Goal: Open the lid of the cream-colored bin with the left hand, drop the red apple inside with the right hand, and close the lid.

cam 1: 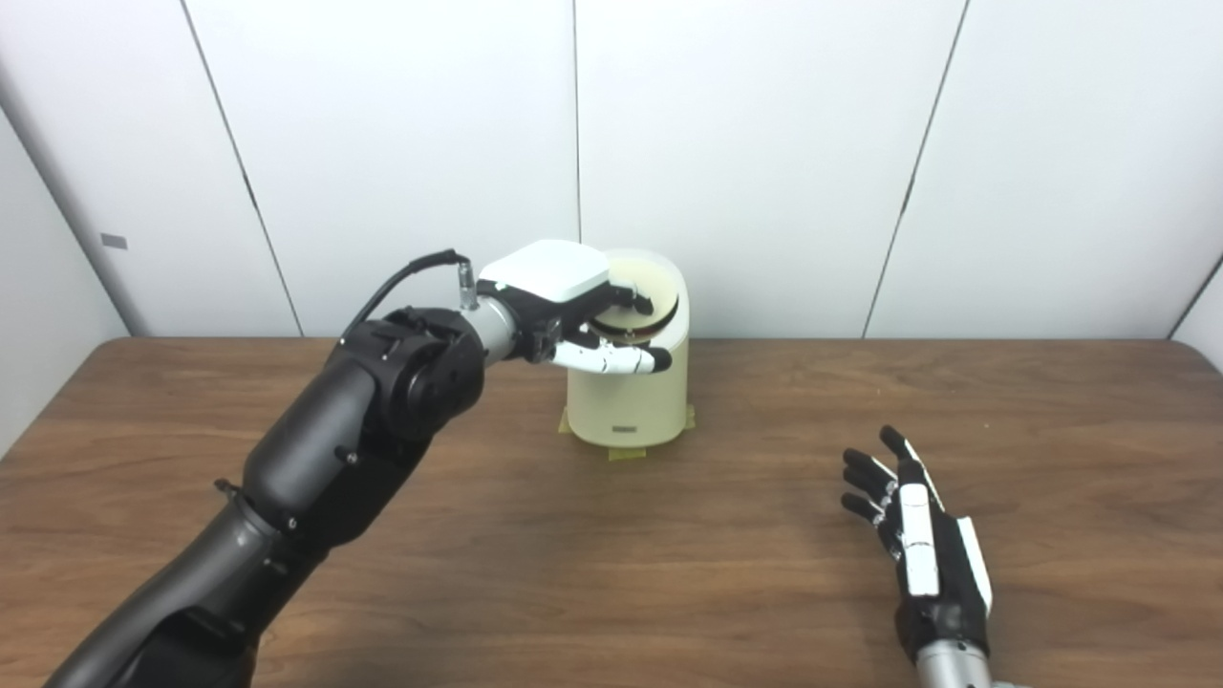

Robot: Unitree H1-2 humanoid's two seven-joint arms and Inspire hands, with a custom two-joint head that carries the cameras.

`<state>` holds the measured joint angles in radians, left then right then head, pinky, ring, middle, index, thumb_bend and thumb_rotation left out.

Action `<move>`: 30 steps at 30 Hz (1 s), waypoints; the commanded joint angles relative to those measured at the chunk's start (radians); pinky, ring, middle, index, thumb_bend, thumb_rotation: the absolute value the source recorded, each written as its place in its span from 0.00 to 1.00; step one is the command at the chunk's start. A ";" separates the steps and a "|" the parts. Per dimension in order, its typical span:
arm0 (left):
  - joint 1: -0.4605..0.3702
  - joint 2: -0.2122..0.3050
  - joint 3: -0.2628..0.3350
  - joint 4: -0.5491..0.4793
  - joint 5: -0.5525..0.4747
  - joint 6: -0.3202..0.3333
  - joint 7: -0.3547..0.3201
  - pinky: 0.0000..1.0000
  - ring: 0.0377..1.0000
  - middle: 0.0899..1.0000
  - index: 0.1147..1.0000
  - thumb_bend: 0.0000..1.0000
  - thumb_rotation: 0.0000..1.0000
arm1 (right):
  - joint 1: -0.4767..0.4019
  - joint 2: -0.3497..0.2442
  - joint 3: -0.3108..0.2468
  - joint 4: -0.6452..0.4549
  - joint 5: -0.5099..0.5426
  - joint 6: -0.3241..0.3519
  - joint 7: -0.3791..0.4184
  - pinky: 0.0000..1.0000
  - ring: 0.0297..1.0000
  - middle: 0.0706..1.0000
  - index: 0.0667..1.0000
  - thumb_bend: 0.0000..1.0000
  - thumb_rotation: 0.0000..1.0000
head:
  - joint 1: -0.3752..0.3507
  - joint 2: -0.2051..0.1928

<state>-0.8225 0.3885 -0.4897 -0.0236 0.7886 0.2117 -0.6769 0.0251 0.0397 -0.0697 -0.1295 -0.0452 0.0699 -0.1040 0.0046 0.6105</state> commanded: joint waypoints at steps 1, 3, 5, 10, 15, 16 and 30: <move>-0.027 0.014 0.010 -0.004 0.019 -0.005 0.002 0.84 0.90 0.89 0.86 0.63 0.95 | -0.035 -0.001 -0.001 -0.031 0.002 -0.031 -0.004 0.76 0.81 0.78 0.92 0.43 1.00 | 0.001 0.000; -0.021 0.014 0.012 -0.010 0.017 -0.004 -0.001 0.84 0.90 0.89 0.86 0.62 0.94 | -0.035 0.001 -0.002 -0.033 0.003 -0.027 -0.004 0.77 0.81 0.78 0.92 0.43 1.00 | -0.001 0.002; -0.014 0.016 0.015 -0.014 0.014 -0.006 -0.002 0.85 0.90 0.89 0.86 0.62 0.93 | -0.034 0.001 -0.001 -0.035 0.001 -0.023 -0.005 0.77 0.81 0.77 0.92 0.42 1.00 | -0.001 0.002; -0.001 0.020 0.010 -0.003 0.018 -0.013 -0.006 0.87 0.91 0.90 0.87 0.60 0.91 | -0.030 0.002 0.002 -0.039 -0.003 -0.021 -0.005 0.77 0.81 0.78 0.92 0.43 1.00 | -0.004 0.005; 0.004 0.021 0.000 0.000 0.035 -0.008 -0.017 0.88 0.92 0.91 0.89 0.60 0.92 | -0.027 0.003 0.002 -0.051 -0.007 -0.012 -0.006 0.77 0.81 0.77 0.92 0.43 1.00 | -0.006 0.010; 0.004 0.021 -0.002 0.000 0.038 -0.010 -0.018 0.88 0.92 0.91 0.89 0.60 0.92 | -0.027 0.003 0.001 -0.051 -0.005 -0.013 -0.005 0.77 0.81 0.77 0.92 0.43 1.00 | -0.006 0.010; 0.007 0.017 -0.042 0.018 0.097 -0.055 -0.044 0.89 0.92 0.91 0.85 0.64 0.95 | -0.029 0.000 -0.009 -0.059 0.015 -0.015 -0.003 0.77 0.81 0.77 0.93 0.43 1.00 | -0.007 0.020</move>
<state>-0.7894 0.3927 -0.5228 -0.0231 0.8715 0.1661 -0.6855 0.0252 0.0420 -0.0736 -0.1454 -0.0390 0.0730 -0.1048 -0.0015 0.6305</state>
